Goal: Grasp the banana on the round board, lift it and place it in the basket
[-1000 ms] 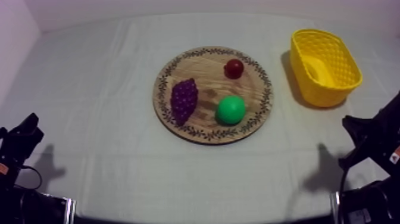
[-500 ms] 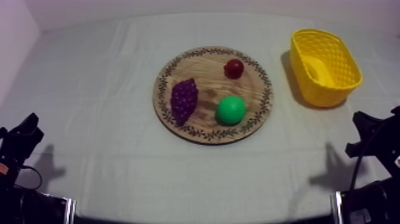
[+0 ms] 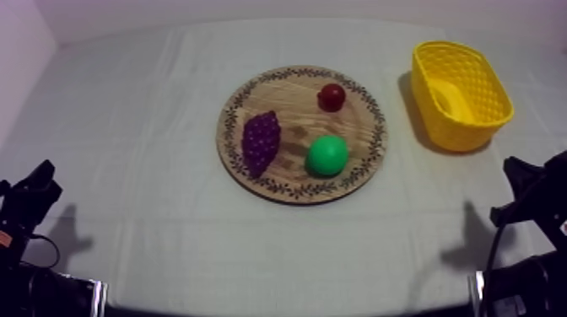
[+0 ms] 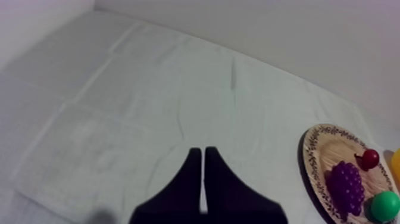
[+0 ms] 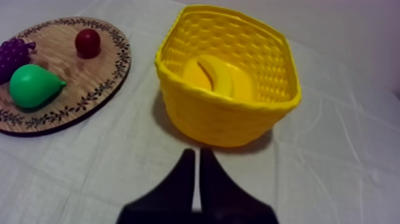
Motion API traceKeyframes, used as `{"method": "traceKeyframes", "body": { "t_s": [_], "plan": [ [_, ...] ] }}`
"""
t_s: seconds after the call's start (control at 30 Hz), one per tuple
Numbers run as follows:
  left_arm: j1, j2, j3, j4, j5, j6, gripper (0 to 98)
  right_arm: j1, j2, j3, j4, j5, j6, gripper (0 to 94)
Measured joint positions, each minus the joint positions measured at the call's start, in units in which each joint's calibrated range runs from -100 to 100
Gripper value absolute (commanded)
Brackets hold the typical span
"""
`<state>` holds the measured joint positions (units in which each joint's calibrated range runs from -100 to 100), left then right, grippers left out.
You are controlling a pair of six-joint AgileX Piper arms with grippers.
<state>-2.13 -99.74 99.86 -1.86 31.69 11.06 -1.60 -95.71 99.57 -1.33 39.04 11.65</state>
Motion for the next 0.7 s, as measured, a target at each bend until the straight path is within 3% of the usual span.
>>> {"method": "traceKeyframes", "body": {
  "t_s": [0.7],
  "plan": [
    [0.0,0.0,0.0,0.00,0.0,0.0,0.1,0.0,0.0,0.0,0.0,0.0,0.5,0.2]
  ]
}}
